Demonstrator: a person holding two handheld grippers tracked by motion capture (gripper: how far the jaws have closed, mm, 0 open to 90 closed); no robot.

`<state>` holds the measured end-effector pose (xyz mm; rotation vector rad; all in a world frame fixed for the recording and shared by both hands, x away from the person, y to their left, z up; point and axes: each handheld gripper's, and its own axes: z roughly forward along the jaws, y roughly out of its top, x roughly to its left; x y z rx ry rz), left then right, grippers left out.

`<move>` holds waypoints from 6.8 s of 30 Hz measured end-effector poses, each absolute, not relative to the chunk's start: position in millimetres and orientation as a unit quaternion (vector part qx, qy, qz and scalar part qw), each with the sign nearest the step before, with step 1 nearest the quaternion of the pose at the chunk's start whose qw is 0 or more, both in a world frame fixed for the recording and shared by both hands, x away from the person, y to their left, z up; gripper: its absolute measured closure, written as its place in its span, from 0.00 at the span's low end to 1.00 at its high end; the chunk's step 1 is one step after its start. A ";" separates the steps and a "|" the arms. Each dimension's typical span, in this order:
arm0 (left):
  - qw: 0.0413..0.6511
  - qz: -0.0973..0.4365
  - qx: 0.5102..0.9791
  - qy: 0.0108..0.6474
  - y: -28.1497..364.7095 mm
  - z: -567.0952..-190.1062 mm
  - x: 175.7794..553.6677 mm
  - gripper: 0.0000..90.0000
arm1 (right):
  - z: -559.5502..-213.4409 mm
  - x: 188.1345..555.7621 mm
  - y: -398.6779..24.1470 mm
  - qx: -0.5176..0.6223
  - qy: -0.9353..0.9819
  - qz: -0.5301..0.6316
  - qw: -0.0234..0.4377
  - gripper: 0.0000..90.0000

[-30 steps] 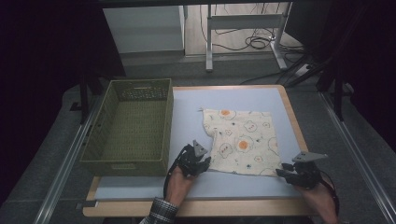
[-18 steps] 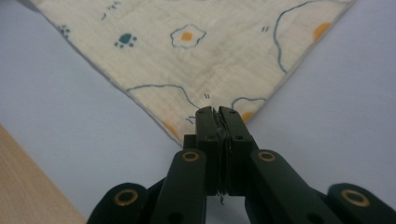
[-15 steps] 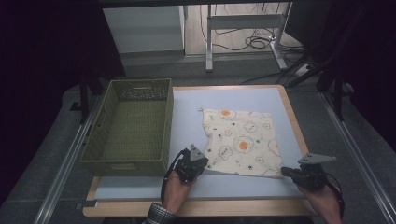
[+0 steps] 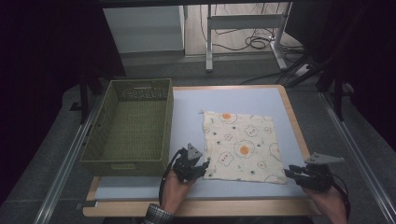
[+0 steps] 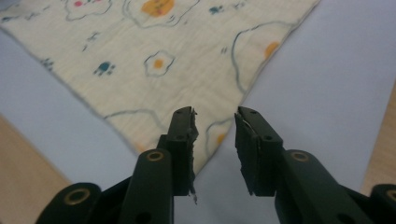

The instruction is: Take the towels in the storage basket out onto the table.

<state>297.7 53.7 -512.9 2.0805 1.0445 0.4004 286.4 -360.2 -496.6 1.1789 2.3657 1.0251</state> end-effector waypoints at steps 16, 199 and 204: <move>0.378 0.179 0.799 0.431 42.7 -509.5 379.2 0.53 | -494.0 364.1 -343.7 0.424 0.812 0.356 0.184 0.63; 0.377 0.142 0.807 0.431 47.5 -533.9 385.6 0.64 | -510.2 384.3 -348.0 0.422 0.822 0.353 0.149 0.77; 0.380 0.122 0.821 0.409 40.9 -536.1 383.9 0.81 | -513.7 380.5 -344.2 0.417 0.830 0.343 0.138 0.91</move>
